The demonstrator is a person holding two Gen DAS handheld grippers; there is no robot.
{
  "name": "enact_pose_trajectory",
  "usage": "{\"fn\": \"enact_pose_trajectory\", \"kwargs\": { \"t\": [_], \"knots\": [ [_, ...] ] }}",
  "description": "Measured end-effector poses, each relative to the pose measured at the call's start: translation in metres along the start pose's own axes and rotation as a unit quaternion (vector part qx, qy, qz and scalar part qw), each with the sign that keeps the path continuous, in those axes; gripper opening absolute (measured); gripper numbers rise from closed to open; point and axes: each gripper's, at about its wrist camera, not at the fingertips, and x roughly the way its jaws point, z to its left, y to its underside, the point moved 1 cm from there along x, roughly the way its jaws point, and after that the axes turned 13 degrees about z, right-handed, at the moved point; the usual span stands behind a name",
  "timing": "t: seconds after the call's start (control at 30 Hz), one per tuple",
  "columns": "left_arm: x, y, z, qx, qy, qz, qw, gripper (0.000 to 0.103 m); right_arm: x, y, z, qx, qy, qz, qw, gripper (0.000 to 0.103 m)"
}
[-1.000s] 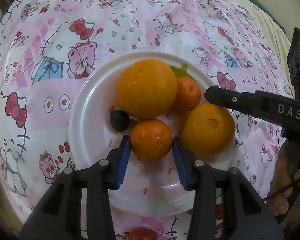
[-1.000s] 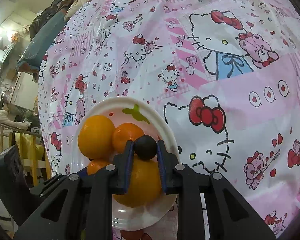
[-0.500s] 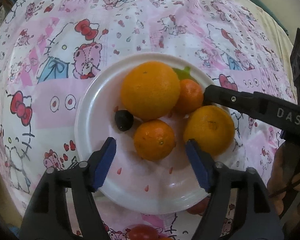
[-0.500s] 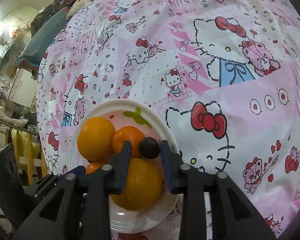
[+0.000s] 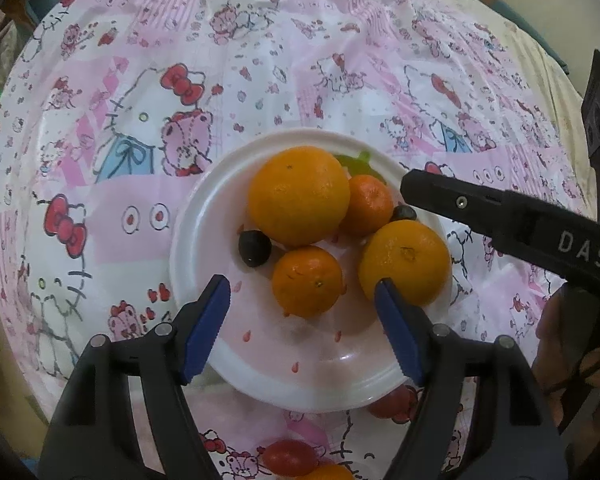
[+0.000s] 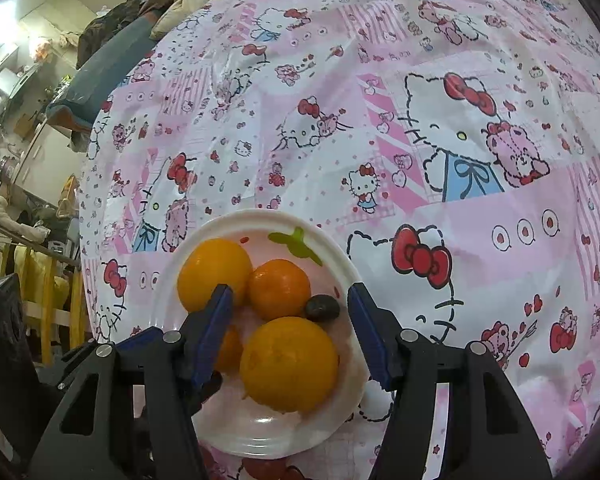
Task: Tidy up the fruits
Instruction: 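Release the dark berry onto the plate from the right tool, then grasp a red cherry tomato beside the plate with the right tool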
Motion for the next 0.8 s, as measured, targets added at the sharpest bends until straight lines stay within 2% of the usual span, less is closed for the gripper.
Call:
{"fn": "enact_pose_trajectory", "kwargs": {
  "t": [0.13, 0.23, 0.27, 0.3, 0.4, 0.5, 0.6, 0.67, 0.8],
  "knots": [
    [-0.015, 0.006, 0.009, -0.009, 0.003, -0.015, 0.9998, 0.072, -0.014, 0.006, 0.007, -0.006, -0.002, -0.015, 1.0, 0.063],
    [-0.029, 0.011, 0.017, -0.019, -0.001, -0.038, 0.9991, 0.072, -0.03, 0.016, 0.014, -0.018, 0.0, -0.038, 0.999, 0.082],
    [-0.035, 0.013, 0.02, -0.019, -0.006, -0.049, 0.9986, 0.074, -0.033, 0.019, 0.016, -0.019, 0.001, -0.042, 0.999, 0.083],
    [-0.039, 0.015, 0.022, -0.02, -0.009, -0.056, 0.9982, 0.081, -0.037, 0.022, 0.018, -0.022, -0.003, -0.043, 0.999, 0.083],
    [-0.051, 0.022, 0.03, -0.032, -0.005, -0.077, 0.9965, 0.091, -0.046, 0.032, 0.023, -0.022, -0.013, -0.047, 0.999, 0.083],
    [-0.06, 0.03, 0.033, -0.035, 0.008, -0.088, 0.9955, 0.091, -0.056, 0.044, 0.029, -0.029, -0.015, -0.05, 0.998, 0.083],
    [-0.069, 0.038, 0.032, -0.031, -0.01, -0.101, 0.9944, 0.091, -0.064, 0.058, 0.031, -0.038, -0.008, -0.062, 0.997, 0.087],
    [-0.076, 0.045, 0.031, -0.026, -0.02, -0.118, 0.9925, 0.091, -0.066, 0.067, 0.027, -0.03, -0.004, -0.061, 0.998, 0.088],
    [-0.094, 0.061, 0.027, -0.013, -0.016, -0.164, 0.9863, 0.091, -0.071, 0.087, 0.014, -0.004, -0.014, -0.059, 0.998, 0.088]
  ]
}}
